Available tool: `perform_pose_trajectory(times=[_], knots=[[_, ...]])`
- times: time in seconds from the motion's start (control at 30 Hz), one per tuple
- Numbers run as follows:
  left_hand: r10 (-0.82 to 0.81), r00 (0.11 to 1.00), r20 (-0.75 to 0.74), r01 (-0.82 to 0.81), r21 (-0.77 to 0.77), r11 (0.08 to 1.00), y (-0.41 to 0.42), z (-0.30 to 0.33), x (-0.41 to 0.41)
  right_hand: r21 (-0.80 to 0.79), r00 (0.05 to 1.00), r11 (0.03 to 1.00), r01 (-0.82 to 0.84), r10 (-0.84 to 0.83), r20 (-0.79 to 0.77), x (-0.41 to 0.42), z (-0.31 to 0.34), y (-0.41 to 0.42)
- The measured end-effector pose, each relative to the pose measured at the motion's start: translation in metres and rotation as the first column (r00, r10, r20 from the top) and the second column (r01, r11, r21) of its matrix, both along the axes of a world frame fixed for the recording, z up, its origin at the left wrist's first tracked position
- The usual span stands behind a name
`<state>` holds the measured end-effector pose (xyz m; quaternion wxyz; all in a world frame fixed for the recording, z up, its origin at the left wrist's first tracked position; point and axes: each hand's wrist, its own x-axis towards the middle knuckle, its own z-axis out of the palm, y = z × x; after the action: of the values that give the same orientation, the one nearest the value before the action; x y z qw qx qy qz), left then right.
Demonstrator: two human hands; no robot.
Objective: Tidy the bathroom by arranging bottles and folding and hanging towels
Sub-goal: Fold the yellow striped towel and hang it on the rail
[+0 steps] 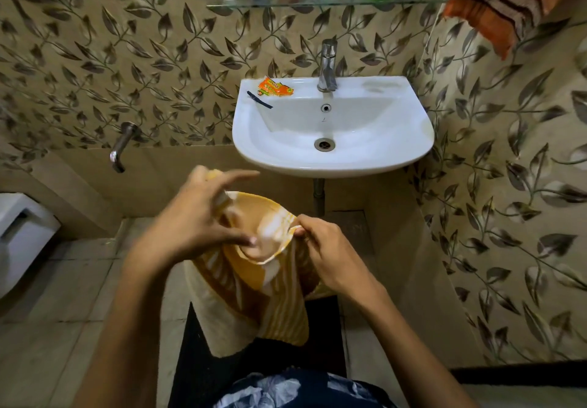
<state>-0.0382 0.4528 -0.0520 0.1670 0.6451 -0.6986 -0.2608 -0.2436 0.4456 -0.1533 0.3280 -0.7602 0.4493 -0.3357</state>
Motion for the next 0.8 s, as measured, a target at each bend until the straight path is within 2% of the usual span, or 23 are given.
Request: perform_pose_trajectory(times=[0.1, 0.17, 0.33, 0.5, 0.63, 0.8], knots=[[-0.158, 0.986, 0.044, 0.154, 0.1, 0.983, 0.0, -0.022, -0.03, -0.043, 0.997, 0.997, -0.062, 0.065, 0.051, 0.009, 0.013, -0.001], [-0.207, 0.977, 0.06, 0.201, 0.087, 0.976, -0.003, -0.033, -0.038, -0.06, 0.992, 0.994, -0.091, 0.095, 0.08, 0.012, 0.018, -0.004], [-0.227, 0.971, 0.075, 0.223, 0.058, 0.973, -0.012, -0.043, -0.034, -0.084, 0.99, 0.989, -0.124, 0.128, 0.054, 0.007, 0.019, -0.007], [-0.248, 0.964, 0.095, 0.247, 0.024, 0.969, -0.015, -0.041, -0.032, -0.129, 0.988, 0.98, -0.149, 0.142, -0.069, -0.008, 0.019, -0.011], [-0.242, 0.968, 0.07, 0.244, -0.021, 0.97, -0.013, -0.037, -0.038, -0.116, 0.982, 0.988, -0.103, 0.082, -0.172, -0.029, 0.008, -0.006], [-0.148, 0.988, 0.051, 0.153, -0.104, 0.983, -0.016, -0.025, -0.032, -0.031, 0.96, 0.994, 0.108, -0.112, -0.257, -0.047, -0.005, 0.001]])
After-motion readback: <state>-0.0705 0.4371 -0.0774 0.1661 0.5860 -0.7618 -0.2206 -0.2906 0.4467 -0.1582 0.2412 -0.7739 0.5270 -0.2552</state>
